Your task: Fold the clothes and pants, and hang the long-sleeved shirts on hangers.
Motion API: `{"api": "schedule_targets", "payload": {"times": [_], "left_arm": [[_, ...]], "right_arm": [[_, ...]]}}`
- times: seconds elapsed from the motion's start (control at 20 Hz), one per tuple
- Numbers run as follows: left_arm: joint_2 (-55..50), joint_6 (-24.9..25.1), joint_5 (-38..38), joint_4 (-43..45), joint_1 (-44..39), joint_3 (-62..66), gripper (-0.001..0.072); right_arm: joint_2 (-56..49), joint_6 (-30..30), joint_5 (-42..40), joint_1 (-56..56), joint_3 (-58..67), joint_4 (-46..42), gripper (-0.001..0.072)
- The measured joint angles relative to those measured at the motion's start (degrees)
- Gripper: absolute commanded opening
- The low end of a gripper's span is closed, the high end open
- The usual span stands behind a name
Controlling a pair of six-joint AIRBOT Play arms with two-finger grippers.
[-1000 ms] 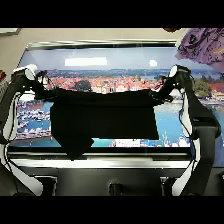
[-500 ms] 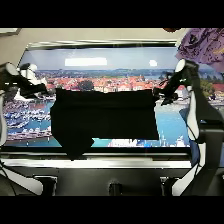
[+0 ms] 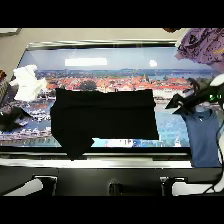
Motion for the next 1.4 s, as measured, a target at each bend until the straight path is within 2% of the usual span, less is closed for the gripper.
{"api": "schedule_targets", "payload": {"times": [0.15, 0.35, 0.65, 0.95, 1.0, 1.05, 1.1, 1.15, 1.2, 1.4], "left_arm": [[5.4, 1.5, 1.6, -5.3, 0.0, -13.4, 0.0679], [7.8, 2.3, 3.1, -8.1, -2.9, -22.9, 0.0678], [8.5, 2.1, 6.3, -11.4, -9.6, -28.6, 0.0678], [6.5, -0.3, 8.8, -12.5, -16.0, -30.0, 0.0677], [6.1, -0.8, 9.0, -13.0, -17.1, -30.0, 0.0627], [5.7, -1.0, 9.5, -13.3, -18.0, -30.1, 0.0439], [5.4, -1.1, 10.4, -13.3, -18.8, -30.1, 0.0222], [5.2, -1.3, 11.7, -13.7, -19.5, -30.1, 0.0074], [5.0, -1.4, 11.9, -14.1, -20.1, -30.1, 0.0026], [4.7, -1.8, 12.9, -15.3, -21.2, -30.1, 0.0026]], "right_arm": [[4.4, -1.7, -4.8, -0.3, -10.3, 2.9, 0.053], [6.7, -3.1, -7.4, -0.5, -15.7, 5.5, 0.053], [7.8, -3.7, -8.5, -0.5, -17.3, 7.9, 0.0529], [7.9, -3.7, -8.7, -0.5, -17.5, 9.2, 0.0529], [7.9, -3.7, -8.7, -0.5, -17.5, 9.4, 0.0529], [7.9, -3.7, -8.7, -0.5, -17.5, 9.4, 0.0529], [7.9, -3.7, -8.7, -0.5, -17.5, 9.4, 0.0529], [7.9, -3.7, -8.7, -0.5, -17.5, 9.6, 0.0529], [7.9, -3.7, -8.5, -0.5, -17.5, 9.6, 0.0529], [8.0, -4.7, -7.2, -1.2, -17.5, 7.3, 0.0529]]}}
